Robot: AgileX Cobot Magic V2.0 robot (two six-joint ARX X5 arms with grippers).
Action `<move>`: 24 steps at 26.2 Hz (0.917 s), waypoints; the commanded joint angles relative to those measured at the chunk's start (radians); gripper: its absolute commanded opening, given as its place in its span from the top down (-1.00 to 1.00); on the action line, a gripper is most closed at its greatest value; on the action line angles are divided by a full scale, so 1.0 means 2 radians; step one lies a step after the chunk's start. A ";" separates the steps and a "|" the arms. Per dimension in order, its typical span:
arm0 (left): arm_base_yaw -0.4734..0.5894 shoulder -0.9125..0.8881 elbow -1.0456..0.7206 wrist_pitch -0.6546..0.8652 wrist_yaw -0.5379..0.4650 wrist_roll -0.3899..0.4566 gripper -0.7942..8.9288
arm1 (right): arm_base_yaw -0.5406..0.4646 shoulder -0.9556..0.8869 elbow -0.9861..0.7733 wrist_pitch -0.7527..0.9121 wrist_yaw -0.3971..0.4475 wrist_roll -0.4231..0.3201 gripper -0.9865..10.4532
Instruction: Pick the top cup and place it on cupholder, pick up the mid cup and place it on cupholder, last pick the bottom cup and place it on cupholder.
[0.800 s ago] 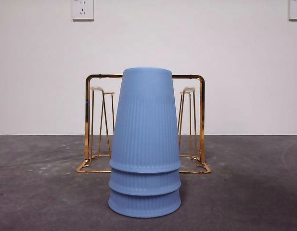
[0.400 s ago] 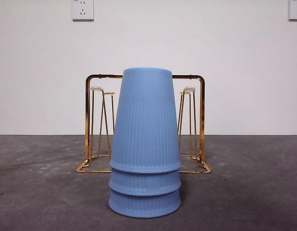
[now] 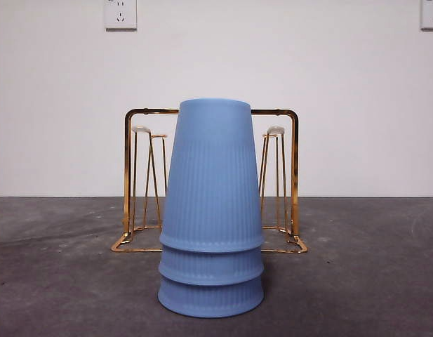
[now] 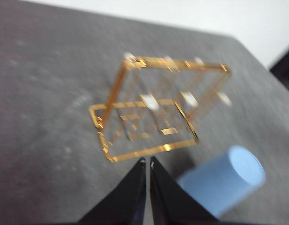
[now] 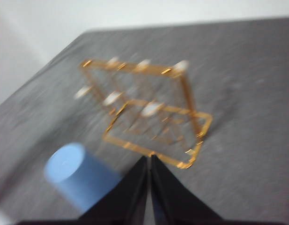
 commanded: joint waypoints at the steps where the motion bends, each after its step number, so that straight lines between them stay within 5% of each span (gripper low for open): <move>1: -0.022 0.019 0.028 -0.031 0.016 0.050 0.82 | 0.019 0.023 0.031 -0.030 -0.023 -0.051 0.82; 11: -0.086 0.037 0.041 -0.085 0.035 0.077 0.78 | 0.116 0.050 0.059 -0.072 -0.031 -0.088 0.82; 12: -0.086 0.037 0.041 -0.084 0.035 0.075 0.67 | 0.120 0.050 0.059 -0.072 -0.031 -0.087 0.77; 15: -0.086 0.037 0.041 -0.082 0.035 0.073 0.17 | 0.121 0.050 0.059 -0.072 -0.027 -0.082 0.13; 17: -0.086 0.037 0.041 -0.082 0.035 0.072 0.00 | 0.122 0.052 0.059 -0.070 -0.027 -0.079 0.09; 24: -0.086 0.037 0.041 -0.082 0.035 0.072 0.00 | 0.185 0.109 0.060 -0.017 -0.023 -0.043 0.09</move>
